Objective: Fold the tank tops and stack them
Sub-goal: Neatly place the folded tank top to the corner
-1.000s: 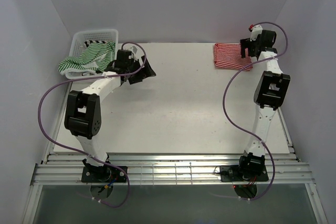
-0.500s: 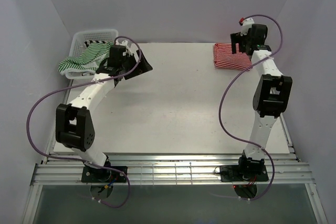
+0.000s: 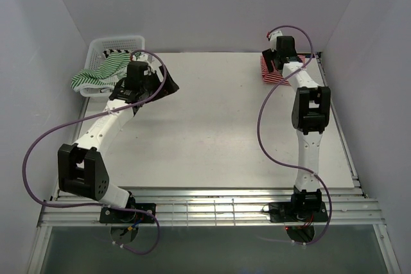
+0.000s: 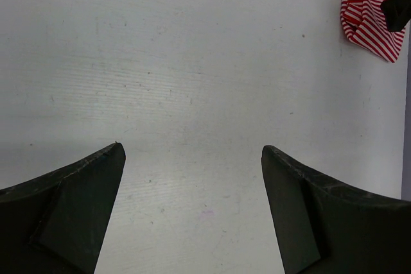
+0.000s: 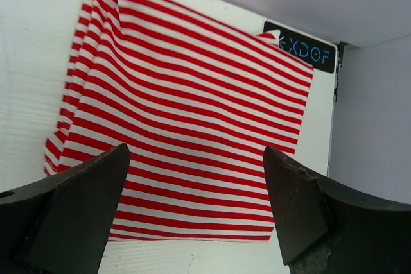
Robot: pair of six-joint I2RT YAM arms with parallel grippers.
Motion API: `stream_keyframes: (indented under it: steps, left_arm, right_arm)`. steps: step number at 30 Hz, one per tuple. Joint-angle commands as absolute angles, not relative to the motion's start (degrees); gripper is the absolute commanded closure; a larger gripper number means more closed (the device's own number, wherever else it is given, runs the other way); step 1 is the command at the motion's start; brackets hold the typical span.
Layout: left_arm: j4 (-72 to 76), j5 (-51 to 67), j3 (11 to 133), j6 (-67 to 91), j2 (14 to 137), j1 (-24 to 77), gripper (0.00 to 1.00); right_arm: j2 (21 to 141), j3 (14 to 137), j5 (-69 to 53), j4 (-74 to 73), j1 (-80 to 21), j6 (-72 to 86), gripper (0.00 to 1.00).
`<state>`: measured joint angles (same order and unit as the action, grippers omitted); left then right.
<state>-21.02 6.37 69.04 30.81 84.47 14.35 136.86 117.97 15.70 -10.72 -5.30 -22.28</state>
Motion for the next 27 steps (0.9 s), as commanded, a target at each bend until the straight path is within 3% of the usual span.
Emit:
stream_keyframes:
  steps: [1, 8, 18, 27]
  left_arm:
    - [-21.71, 5.01, 68.91, 30.15, 84.63, 13.98, 0.02]
    - [-21.8, 4.57, 68.29, 30.06, 85.87, 13.8, 0.02]
    - [-22.5, 3.43, 67.94, 29.62, 85.17, 13.54, 0.02]
    - [-24.52, 0.97, 77.6, 29.27, 89.03, 10.82, 0.02]
  right_arm:
    - [138.34, 119.27, 19.08, -11.34, -6.15, -26.45, 0.1]
    - [140.62, 115.59, 17.05, -11.34, -8.52, -31.72, 0.1]
    - [142.47, 113.29, 28.21, -9.58, -11.07, -36.39, 0.1]
    - [131.5, 116.81, 31.81, -6.6, -10.99, -33.76, 0.1]
